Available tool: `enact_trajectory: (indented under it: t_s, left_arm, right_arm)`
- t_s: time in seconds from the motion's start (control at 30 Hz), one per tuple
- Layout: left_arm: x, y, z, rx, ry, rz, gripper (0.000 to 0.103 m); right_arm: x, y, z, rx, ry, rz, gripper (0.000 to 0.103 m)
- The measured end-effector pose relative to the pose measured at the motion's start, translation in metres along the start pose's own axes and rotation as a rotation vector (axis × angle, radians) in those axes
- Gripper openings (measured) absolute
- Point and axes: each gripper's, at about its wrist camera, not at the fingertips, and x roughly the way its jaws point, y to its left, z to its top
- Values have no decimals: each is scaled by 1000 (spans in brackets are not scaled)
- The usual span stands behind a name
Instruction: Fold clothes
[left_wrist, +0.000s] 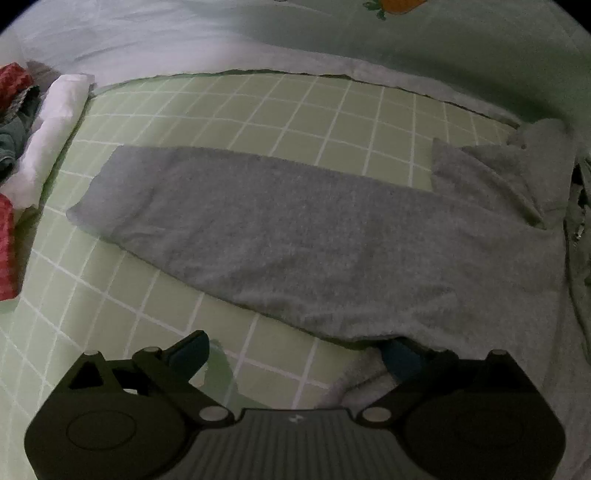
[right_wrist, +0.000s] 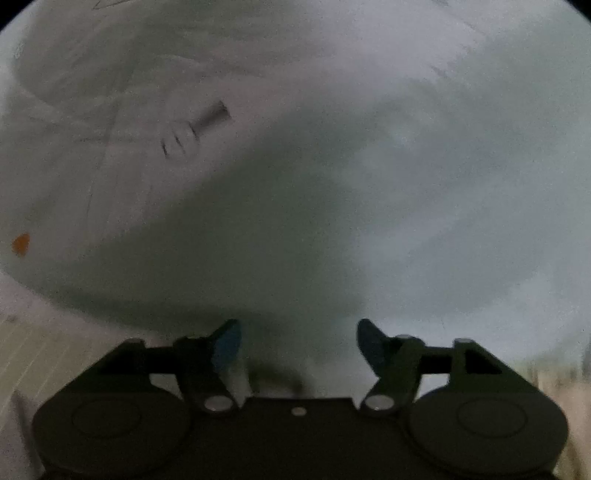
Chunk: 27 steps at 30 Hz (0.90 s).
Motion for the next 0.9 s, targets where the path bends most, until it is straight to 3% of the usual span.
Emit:
enact_trajectory:
  t_s: [0.07, 0.23, 0.33, 0.5, 0.63, 0.9]
  left_arm:
    - [-4, -1, -2, 4, -6, -1, 99]
    - [-25, -8, -11, 24, -30, -37, 99]
    - [-41, -15, -22, 51, -49, -66, 99]
    - [-67, -33, -50, 121, -69, -120, 100]
    - [-67, -52, -72, 164, -29, -141, 101]
    - [-46, -86, -97, 126, 12, -122, 101]
  right_arm:
    - [-30, -21, -32, 63, 49, -48, 83]
    - [-118, -74, -121, 261, 192, -198, 90]
    - [-164, -87, -178, 343, 271, -220, 91]
    - [-195, -75, -199, 323, 269, -199, 99]
    - [-196, -70, -196, 253, 212, -95, 103]
    - [-151, -65, -162, 94, 154, 109, 103]
